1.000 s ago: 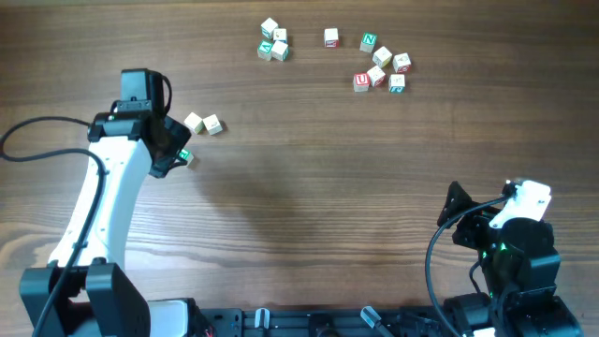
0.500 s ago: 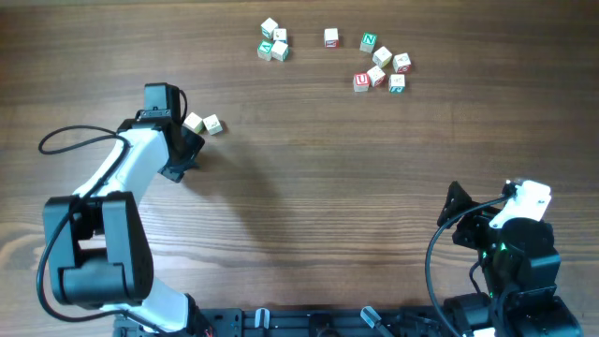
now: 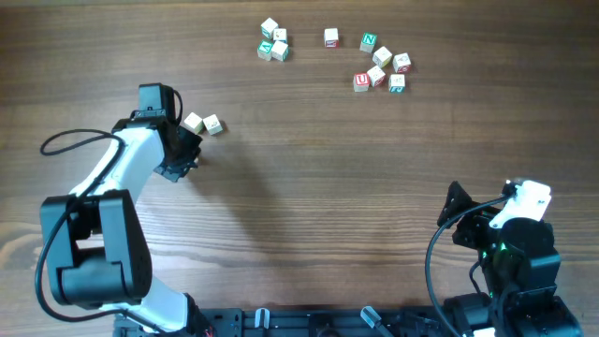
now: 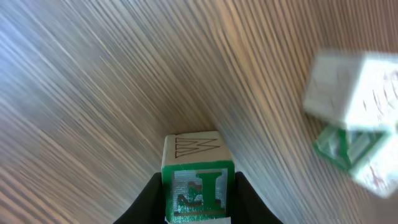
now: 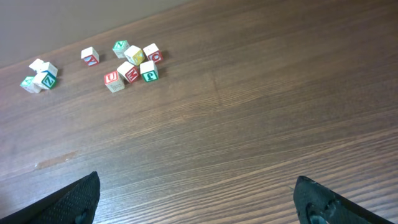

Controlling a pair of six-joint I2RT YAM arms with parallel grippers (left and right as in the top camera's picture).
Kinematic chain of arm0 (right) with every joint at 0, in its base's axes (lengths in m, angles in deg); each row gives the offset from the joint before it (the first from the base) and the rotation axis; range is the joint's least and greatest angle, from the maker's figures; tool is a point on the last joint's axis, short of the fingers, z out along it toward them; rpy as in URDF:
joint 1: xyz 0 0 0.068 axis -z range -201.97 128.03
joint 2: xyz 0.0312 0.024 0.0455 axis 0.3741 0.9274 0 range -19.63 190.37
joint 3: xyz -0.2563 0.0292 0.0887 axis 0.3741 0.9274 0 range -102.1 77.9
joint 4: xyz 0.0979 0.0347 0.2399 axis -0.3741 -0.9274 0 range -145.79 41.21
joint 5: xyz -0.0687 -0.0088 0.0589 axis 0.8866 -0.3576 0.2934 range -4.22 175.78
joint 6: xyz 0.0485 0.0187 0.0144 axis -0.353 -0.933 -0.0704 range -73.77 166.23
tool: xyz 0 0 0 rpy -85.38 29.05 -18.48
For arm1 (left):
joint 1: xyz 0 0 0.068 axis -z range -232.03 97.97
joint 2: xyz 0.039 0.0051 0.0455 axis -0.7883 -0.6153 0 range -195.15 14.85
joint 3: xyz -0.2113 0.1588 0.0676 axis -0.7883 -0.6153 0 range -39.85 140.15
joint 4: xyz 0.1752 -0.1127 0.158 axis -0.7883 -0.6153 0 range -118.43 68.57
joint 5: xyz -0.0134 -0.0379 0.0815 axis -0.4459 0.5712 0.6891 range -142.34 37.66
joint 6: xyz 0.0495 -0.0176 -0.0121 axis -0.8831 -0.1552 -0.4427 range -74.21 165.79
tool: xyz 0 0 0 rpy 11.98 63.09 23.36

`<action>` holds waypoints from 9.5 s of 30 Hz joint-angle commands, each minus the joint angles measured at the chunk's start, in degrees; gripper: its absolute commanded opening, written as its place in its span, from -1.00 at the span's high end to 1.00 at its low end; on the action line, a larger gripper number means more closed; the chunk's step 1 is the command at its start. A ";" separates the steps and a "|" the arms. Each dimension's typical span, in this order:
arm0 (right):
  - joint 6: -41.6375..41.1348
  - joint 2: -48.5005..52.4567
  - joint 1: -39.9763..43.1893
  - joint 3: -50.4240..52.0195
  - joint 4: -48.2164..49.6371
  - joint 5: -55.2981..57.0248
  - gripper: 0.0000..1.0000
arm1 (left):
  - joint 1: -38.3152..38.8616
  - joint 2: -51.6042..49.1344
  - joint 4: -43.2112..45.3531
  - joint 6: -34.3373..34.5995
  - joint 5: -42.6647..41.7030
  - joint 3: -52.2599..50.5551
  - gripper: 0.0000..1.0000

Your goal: Form a circle

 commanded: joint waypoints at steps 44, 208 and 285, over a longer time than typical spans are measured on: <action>0.57 0.17 -0.09 0.22 0.11 -0.48 -1.00 | 0.15 1.07 -2.29 4.66 -5.31 -8.15 0.40; 0.57 0.17 -0.09 0.22 0.11 -0.48 -1.00 | -4.09 7.21 6.32 -67.98 -4.09 -8.68 -0.99; 0.57 0.20 -0.09 0.22 0.11 -0.48 -0.99 | -4.09 0.92 15.34 -86.64 -18.23 -8.81 0.37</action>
